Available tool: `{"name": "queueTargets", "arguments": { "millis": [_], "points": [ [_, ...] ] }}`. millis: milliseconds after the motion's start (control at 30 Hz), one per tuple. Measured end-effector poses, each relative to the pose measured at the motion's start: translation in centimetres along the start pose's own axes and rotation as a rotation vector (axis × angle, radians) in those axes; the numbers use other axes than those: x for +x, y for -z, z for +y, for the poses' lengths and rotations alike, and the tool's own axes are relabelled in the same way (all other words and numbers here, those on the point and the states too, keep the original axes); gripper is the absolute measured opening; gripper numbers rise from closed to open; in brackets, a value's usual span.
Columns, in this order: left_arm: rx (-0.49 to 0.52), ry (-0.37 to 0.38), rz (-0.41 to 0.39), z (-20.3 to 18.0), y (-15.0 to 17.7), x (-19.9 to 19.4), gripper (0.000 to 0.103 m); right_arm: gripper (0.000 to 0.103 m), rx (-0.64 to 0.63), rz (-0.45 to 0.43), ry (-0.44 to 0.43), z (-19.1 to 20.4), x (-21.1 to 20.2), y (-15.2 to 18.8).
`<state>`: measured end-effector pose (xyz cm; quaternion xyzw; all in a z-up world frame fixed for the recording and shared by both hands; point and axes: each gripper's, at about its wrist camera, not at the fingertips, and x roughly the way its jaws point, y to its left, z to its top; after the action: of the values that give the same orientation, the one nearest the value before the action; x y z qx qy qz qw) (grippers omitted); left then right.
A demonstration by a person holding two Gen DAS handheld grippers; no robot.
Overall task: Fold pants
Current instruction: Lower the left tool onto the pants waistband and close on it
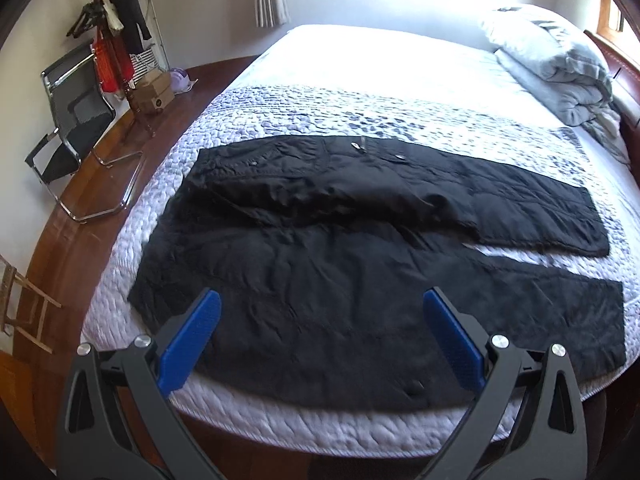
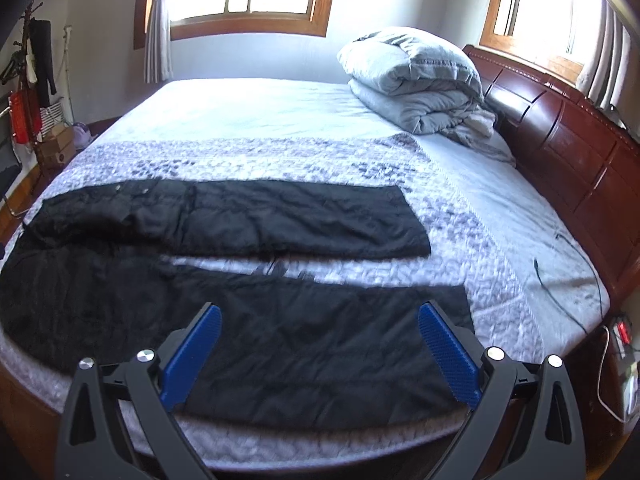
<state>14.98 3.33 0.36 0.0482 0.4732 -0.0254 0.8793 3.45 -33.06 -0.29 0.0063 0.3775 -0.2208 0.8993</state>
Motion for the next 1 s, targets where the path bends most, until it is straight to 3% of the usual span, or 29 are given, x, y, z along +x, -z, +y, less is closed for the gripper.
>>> {"name": "queueTargets", "arguments": {
  "millis": [133, 300, 433, 500, 633, 733, 867, 1000],
  "points": [
    [-0.020, -0.013, 0.053, 1.8, -4.1, 4.0, 0.101, 0.100, 0.003, -0.012, -0.014, -1.8, 3.4, -2.6],
    [-0.062, 0.041, 0.155, 4.8, -8.6, 10.4, 0.101, 0.100, 0.055, 0.014, -0.143, -5.8, 9.7, -6.8],
    [-0.107, 0.018, 0.234, 8.2, -11.4, 14.7, 0.101, 0.100, 0.089, 0.076, -0.171, -9.9, 17.2, -10.5],
    [-0.133, -0.030, 0.280, 10.5, -12.9, 17.0, 0.101, 0.100, 0.080, 0.139, -0.153, -11.7, 21.8, -11.9],
    [-0.199, -0.056, 0.341, 14.1, -15.4, 20.9, 0.101, 0.100, 0.065, 0.228, -0.151, -13.7, 28.7, -13.3],
    [-0.267, 0.003, 0.433, 16.2, -16.8, 24.5, 0.101, 0.100, 0.090, 0.316, -0.176, -14.8, 33.0, -13.3],
    [-0.279, -0.005, 0.536, 17.2, -17.4, 28.1, 0.101, 0.100, 0.077, 0.370, -0.176, -14.8, 36.4, -13.2],
    [-0.289, -0.010, 0.578, 17.8, -17.6, 29.9, 0.100, 0.100, 0.024, 0.398, -0.172, -14.0, 38.4, -13.1]
  ]
}}
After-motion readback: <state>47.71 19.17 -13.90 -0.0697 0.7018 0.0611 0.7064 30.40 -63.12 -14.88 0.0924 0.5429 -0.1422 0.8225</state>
